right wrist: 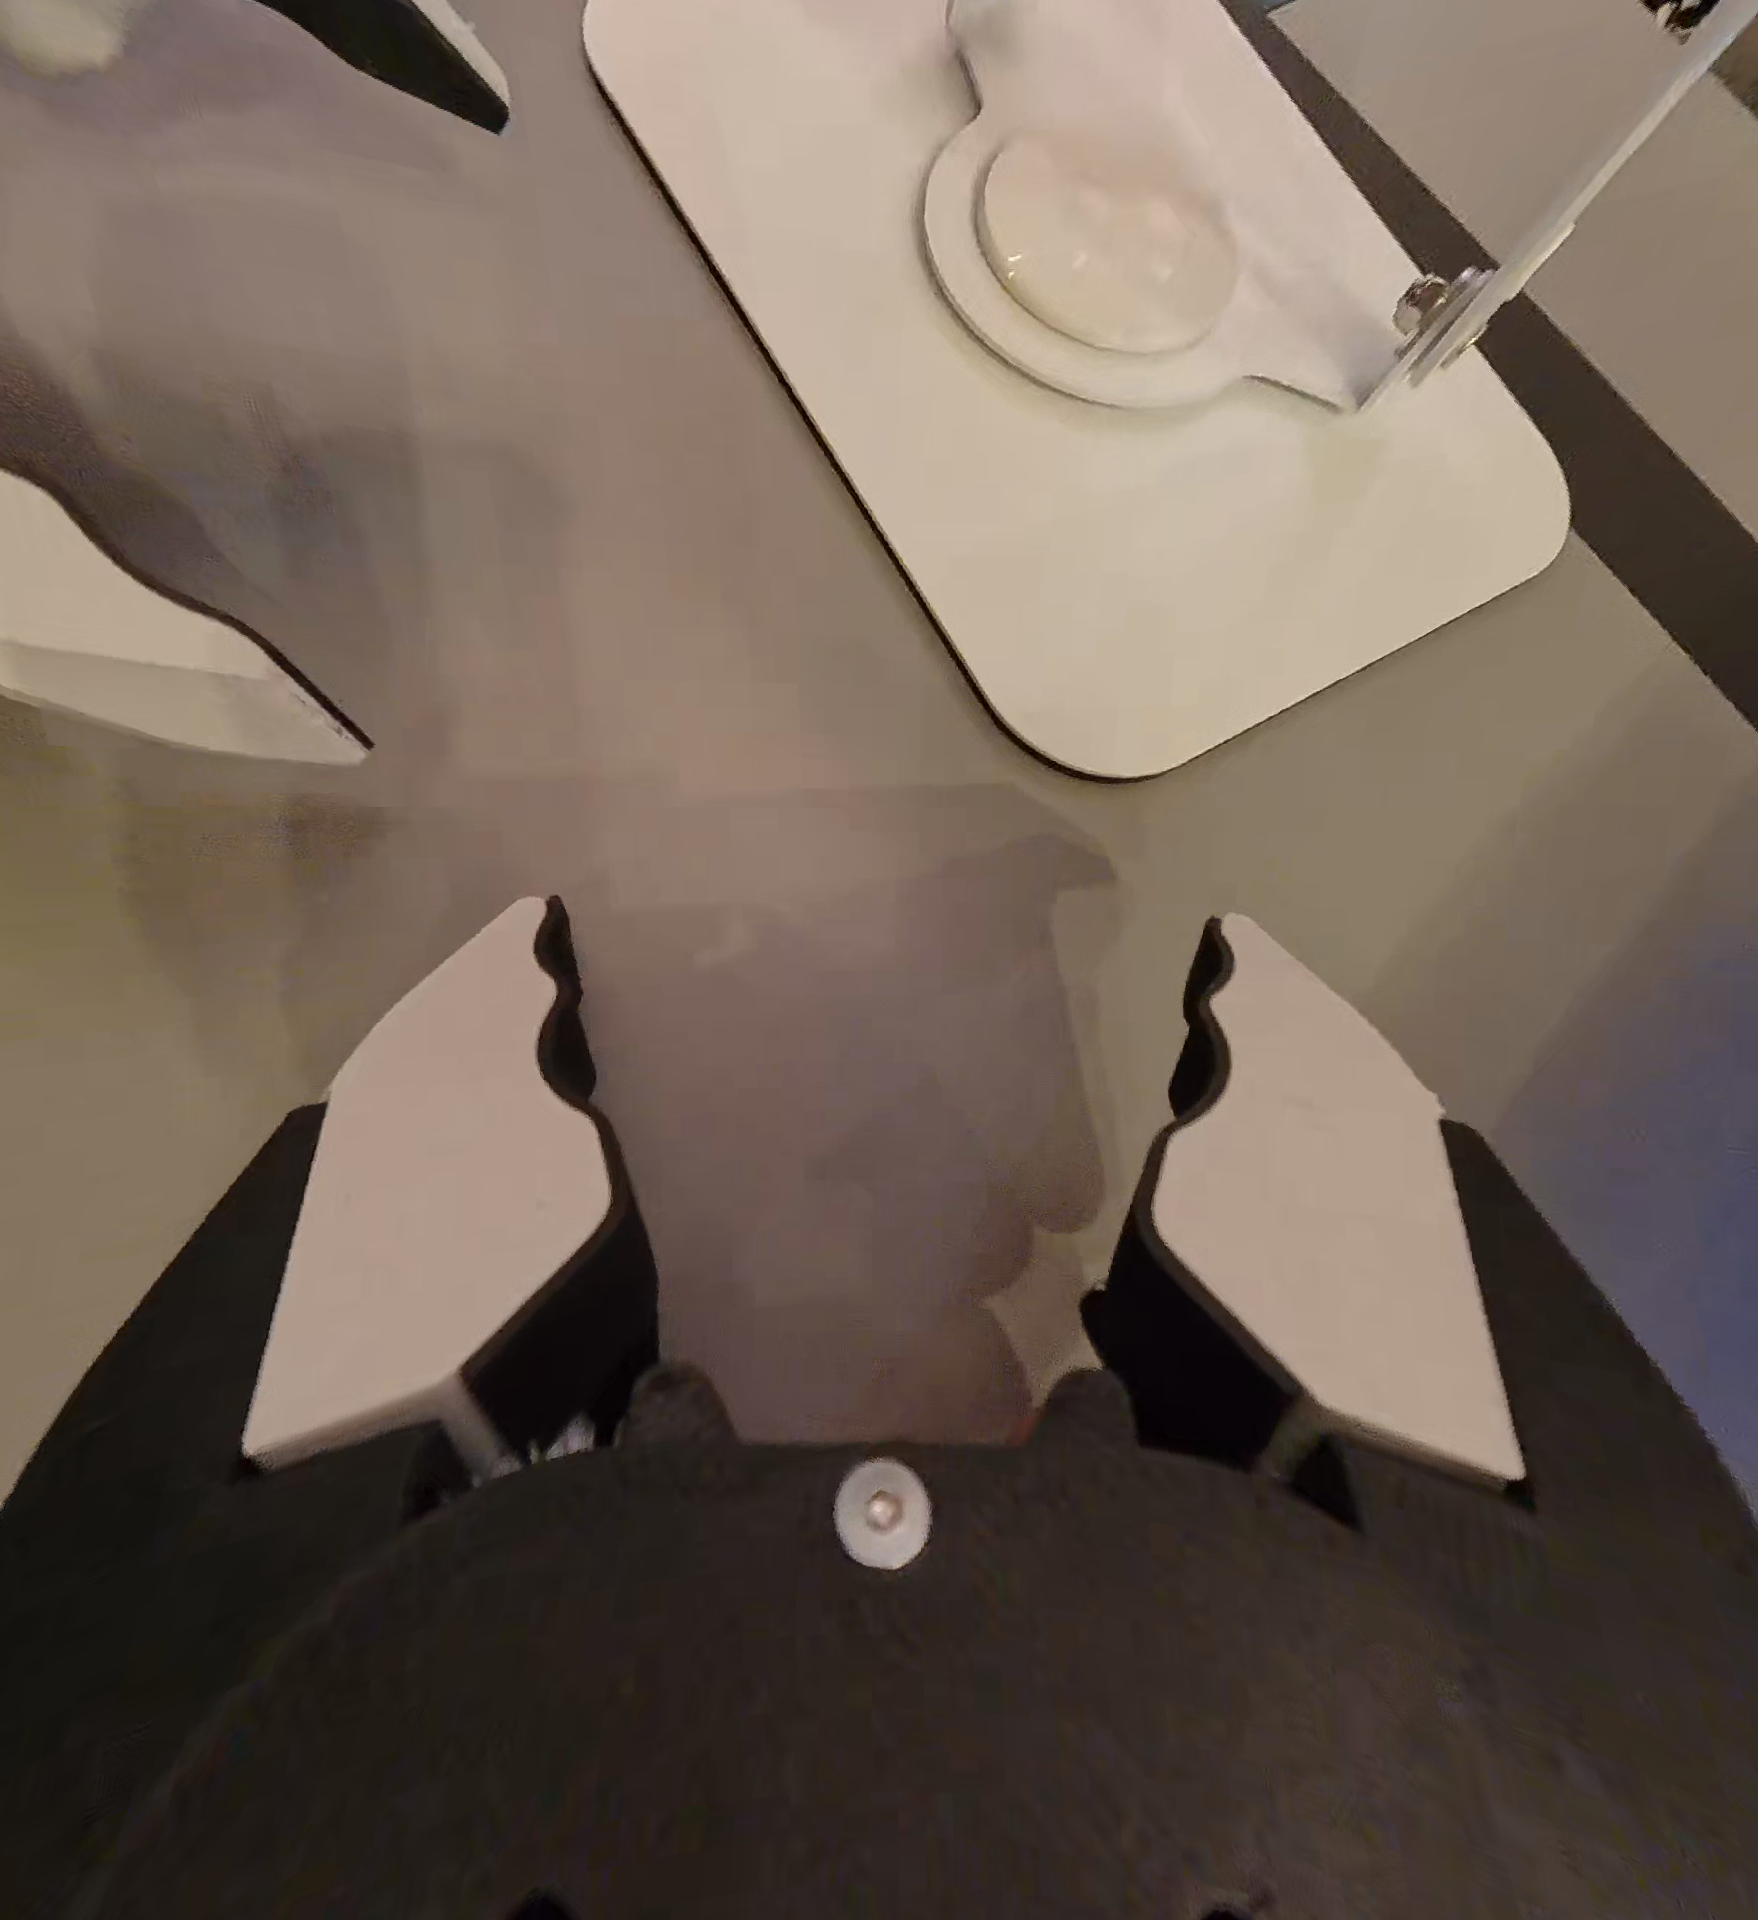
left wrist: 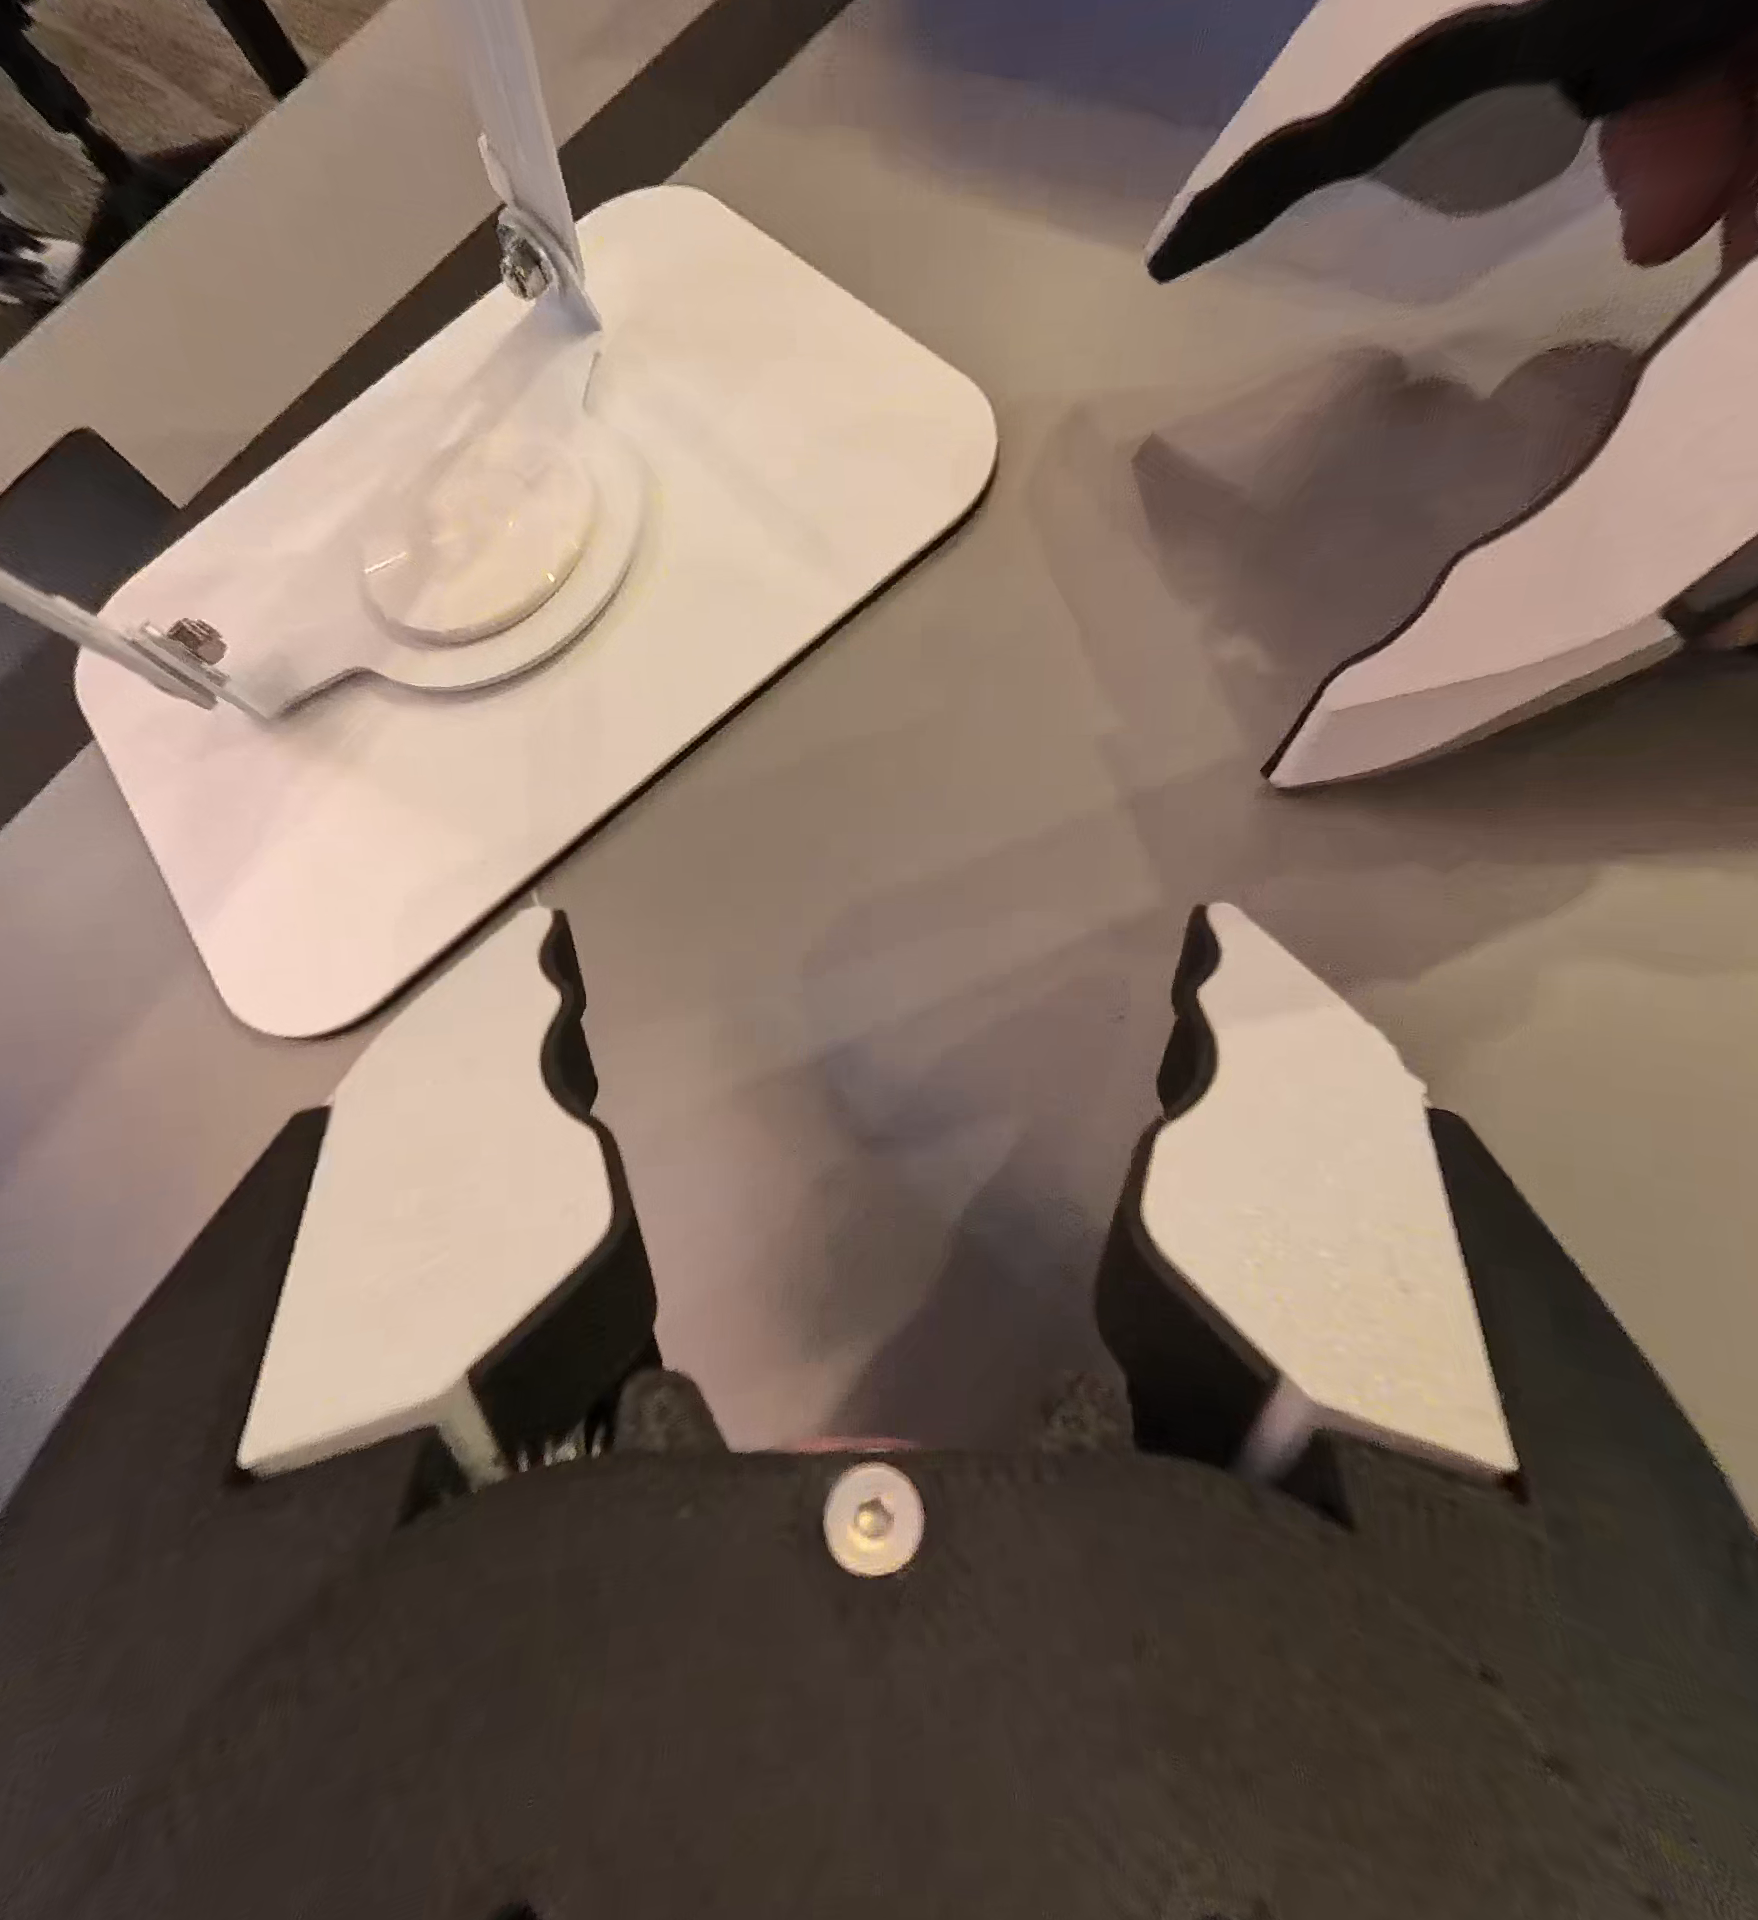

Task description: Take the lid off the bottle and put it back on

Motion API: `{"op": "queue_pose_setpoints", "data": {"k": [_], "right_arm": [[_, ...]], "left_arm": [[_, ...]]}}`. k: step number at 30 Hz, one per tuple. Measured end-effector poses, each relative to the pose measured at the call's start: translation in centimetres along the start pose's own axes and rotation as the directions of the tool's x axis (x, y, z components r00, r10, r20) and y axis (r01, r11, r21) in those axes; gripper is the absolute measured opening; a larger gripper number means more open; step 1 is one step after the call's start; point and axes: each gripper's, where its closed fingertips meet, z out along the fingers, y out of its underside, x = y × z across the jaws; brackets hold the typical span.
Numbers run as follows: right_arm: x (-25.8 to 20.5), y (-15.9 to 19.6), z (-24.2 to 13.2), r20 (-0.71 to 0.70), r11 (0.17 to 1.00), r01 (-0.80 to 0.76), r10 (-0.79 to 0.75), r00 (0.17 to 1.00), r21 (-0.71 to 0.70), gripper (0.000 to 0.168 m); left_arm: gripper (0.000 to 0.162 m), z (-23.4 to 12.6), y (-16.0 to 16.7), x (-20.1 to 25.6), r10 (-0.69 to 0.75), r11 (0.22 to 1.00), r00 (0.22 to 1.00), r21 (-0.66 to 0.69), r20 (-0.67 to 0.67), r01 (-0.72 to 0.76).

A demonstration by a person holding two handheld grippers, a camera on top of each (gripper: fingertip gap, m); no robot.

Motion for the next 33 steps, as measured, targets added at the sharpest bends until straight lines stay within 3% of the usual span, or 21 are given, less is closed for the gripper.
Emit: {"op": "queue_pose_setpoints", "data": {"k": [5, 11, 15, 18, 20, 22, 25, 28, 33], "right_arm": [[-0.3, 0.2, 0.4, 0.056, 0.999, -0.03, 0.032, 0.998, -0.035, 0.113], [-0.9, 0.7, 0.4, 0.134, 0.996, -0.055, 0.064, 0.989, -0.064, 0.11], [-1.1, 0.7, 0.2, 0.146, 0.998, -0.041, 0.048, 0.988, -0.053, 0.105], [-1.1, 0.7, 0.2, 0.15, 0.997, -0.047, 0.055, 0.987, -0.057, 0.105], [-1.2, 0.7, 0.2, 0.154, 0.997, -0.048, 0.056, 0.986, -0.058, 0.105], [-1.2, 0.7, 0.2, 0.155, 0.997, -0.048, 0.057, 0.986, -0.059, 0.105], [-1.2, 0.7, 0.2, 0.154, 0.997, -0.048, 0.056, 0.987, -0.058, 0.105], [-1.2, 0.7, 0.2, 0.15, 0.997, -0.045, 0.053, 0.987, -0.055, 0.105], [-1.3, 0.7, 0.1, 0.154, 0.998, -0.042, 0.05, 0.987, -0.053, 0.104]], "left_arm": [[0.106, 0.5, 0.6, 0.1, 0.011, 0.999, 1.0, -0.047, -0.019, -0.012], [0.105, -1.0, -0.2, -0.3, 0.021, 1.0, 1.0, 0.016, -0.008, -0.021], [0.089, -9.1, -4.0, -4.9, 0.013, 0.98, 0.988, 0.193, 0.153, -0.043], [0.091, -16.0, -4.2, -11.2, -0.104, 0.974, 0.949, 0.224, 0.298, 0.037], [0.103, -18.6, -2.6, -16.0, -0.195, 0.975, 0.906, 0.171, 0.376, 0.139], [0.113, -18.8, -0.4, -20.2, -0.284, 0.959, 0.875, 0.099, 0.393, 0.267], [0.125, -15.8, 3.8, -24.7, -0.431, 0.871, 0.829, -0.074, 0.357, 0.485], [0.131, -11.9, 7.8, -26.8, -0.502, 0.75, 0.793, -0.283, 0.345, 0.597], [0.127, -9.4, 11.0, -28.5, -0.497, 0.602, 0.777, -0.491, 0.387, 0.63]]}}
